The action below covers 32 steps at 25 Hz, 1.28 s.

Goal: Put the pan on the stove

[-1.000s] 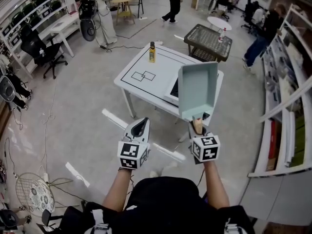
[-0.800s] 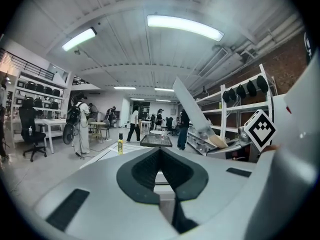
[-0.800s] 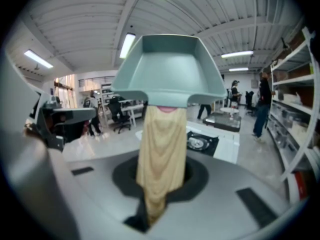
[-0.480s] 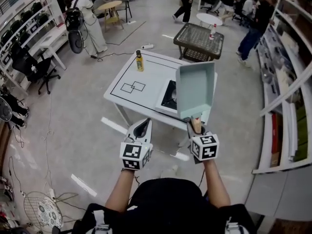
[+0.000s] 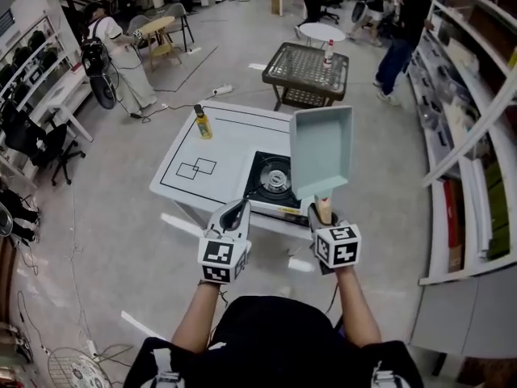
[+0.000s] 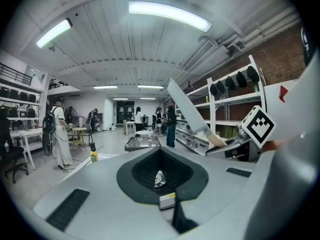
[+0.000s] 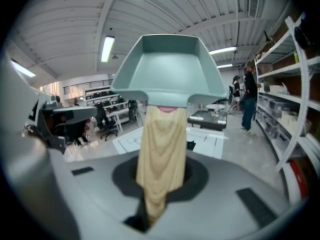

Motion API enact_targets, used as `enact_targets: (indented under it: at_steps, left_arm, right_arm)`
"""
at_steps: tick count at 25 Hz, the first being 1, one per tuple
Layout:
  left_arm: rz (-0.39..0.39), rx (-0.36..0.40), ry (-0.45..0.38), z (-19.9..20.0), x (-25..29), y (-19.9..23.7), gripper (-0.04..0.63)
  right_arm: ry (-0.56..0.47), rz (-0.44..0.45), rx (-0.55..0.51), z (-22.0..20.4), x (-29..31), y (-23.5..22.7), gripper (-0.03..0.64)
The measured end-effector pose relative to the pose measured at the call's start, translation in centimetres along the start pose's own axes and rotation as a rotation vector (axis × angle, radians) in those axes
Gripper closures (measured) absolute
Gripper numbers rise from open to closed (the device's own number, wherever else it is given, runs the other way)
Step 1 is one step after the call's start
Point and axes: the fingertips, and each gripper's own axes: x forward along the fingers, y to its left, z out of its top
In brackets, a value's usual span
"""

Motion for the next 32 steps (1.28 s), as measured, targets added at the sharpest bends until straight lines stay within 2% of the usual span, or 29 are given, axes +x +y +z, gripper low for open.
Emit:
enact_targets:
  at_steps: [7,14,26,32]
  left_arm:
    - [-0.059,0.015,0.034,-1.1,2.7,-1.1,0.571]
    - [-0.125,0.017,0.04,-0.7,4.2,-0.5,0.571]
    - [-0.247,0.055,0.065,-0.3,6.2,5.2,0.571]
    - [-0.29,0.045,0.062,-0.4,7.1,7.7,0.571]
  right_arm:
    - [0.019,-0.038,0.03,-0.7,0.1,-1.9,0.561]
    - [0.037,-0.077,0.06,-1.0,1.1,-1.5,0.561]
    - [0.047,-0.189,0.139,0.5,4.6,1.9,0.561]
    - [0.109,-0.251,0.169,-0.3,7.1,2.8,0.561]
